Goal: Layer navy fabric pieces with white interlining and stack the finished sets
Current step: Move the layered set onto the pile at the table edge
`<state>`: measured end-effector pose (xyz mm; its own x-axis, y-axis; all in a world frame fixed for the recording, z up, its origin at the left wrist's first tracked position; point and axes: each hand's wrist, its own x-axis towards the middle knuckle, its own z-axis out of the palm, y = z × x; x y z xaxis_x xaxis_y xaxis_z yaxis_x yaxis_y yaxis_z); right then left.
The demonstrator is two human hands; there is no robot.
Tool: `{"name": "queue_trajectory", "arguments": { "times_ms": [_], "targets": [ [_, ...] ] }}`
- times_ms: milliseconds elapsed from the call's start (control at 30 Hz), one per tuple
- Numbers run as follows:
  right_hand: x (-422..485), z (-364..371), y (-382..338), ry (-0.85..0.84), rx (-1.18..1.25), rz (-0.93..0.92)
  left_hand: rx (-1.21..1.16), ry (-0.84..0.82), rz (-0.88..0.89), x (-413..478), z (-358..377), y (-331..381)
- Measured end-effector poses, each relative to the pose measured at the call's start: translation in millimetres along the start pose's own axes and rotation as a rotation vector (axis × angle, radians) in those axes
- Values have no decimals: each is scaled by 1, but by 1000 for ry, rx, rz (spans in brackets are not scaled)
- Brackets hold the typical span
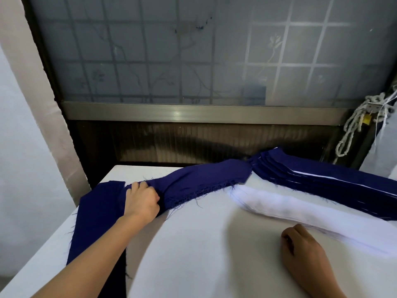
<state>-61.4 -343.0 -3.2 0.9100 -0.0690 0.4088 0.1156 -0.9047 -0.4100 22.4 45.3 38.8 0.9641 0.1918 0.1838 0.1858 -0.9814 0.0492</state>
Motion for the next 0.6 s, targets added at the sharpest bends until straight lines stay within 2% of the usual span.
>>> {"name": "queue_trajectory", "arguments": {
  "times_ms": [133,267,367,500,600],
  "targets": [
    [-1,-1,0,-4,-7,1,-303,-12,-41,7,4,-13],
    [0,0,-2,-14,-10,13,-463,-2,-97,16,5,-19],
    [0,-1,-2,-19,-12,40,-487,49,-132,17,5,-15],
    [0,-2,-2,-29,-10,50,-432,290,-95,2,8,-7],
    [-1,-2,-2,-19,-7,37,-586,482,-29,-16,14,2]
  ]
}}
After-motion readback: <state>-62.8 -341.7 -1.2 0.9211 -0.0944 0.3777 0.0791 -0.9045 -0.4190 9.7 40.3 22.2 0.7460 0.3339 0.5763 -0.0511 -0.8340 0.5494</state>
